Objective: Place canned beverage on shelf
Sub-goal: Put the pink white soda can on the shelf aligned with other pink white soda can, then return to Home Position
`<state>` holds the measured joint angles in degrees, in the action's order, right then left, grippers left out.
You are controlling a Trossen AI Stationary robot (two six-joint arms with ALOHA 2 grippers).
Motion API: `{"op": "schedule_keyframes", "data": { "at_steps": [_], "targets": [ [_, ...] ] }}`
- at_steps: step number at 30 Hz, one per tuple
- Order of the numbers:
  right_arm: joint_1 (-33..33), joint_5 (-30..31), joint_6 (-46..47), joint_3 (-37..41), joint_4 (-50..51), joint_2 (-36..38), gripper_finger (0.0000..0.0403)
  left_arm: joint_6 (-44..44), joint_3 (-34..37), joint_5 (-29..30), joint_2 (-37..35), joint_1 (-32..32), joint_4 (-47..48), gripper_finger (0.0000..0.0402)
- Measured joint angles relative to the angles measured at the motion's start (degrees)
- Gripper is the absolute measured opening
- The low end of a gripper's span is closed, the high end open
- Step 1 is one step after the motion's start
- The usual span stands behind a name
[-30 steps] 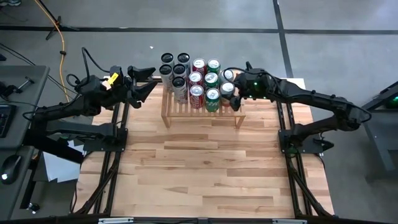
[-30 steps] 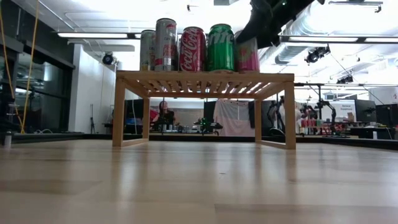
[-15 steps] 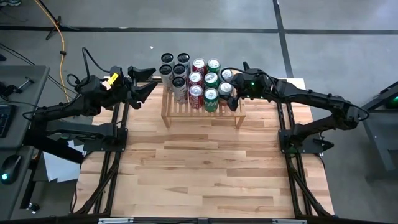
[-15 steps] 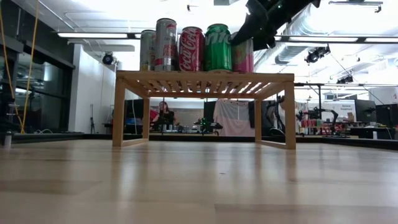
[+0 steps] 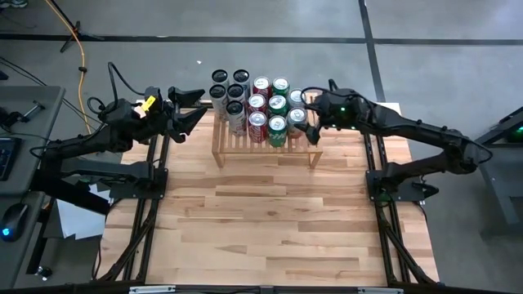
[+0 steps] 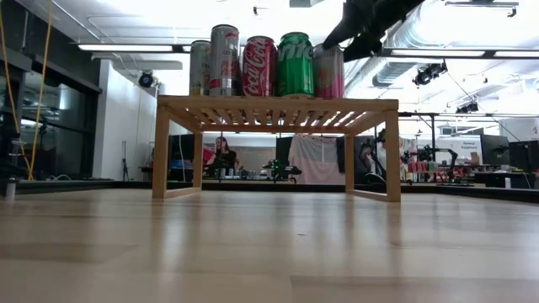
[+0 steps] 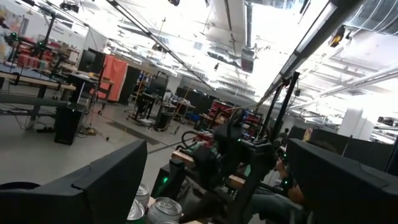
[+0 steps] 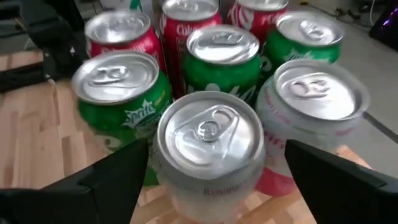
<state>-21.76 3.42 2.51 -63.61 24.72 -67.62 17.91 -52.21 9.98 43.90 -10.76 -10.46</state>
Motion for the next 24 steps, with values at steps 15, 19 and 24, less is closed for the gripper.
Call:
{"op": "schedule_keyframes", "data": {
  "at_steps": [15,19,24],
  "targets": [
    [1.83,-5.3,10.74,0.0,-3.98,12.84,0.0364,-5.75,0.0,-5.99,0.24,0.07,0.86,0.0354],
    [3.07,-7.66,11.67,0.0,-7.78,14.5,0.0363,-6.7,0.0,-6.57,0.24,1.69,4.12,0.0285],
    [4.62,-7.97,12.05,0.0,-8.62,14.87,0.0326,-8.62,0.0,-6.48,0.25,5.17,7.94,0.0133]
  ]
}}
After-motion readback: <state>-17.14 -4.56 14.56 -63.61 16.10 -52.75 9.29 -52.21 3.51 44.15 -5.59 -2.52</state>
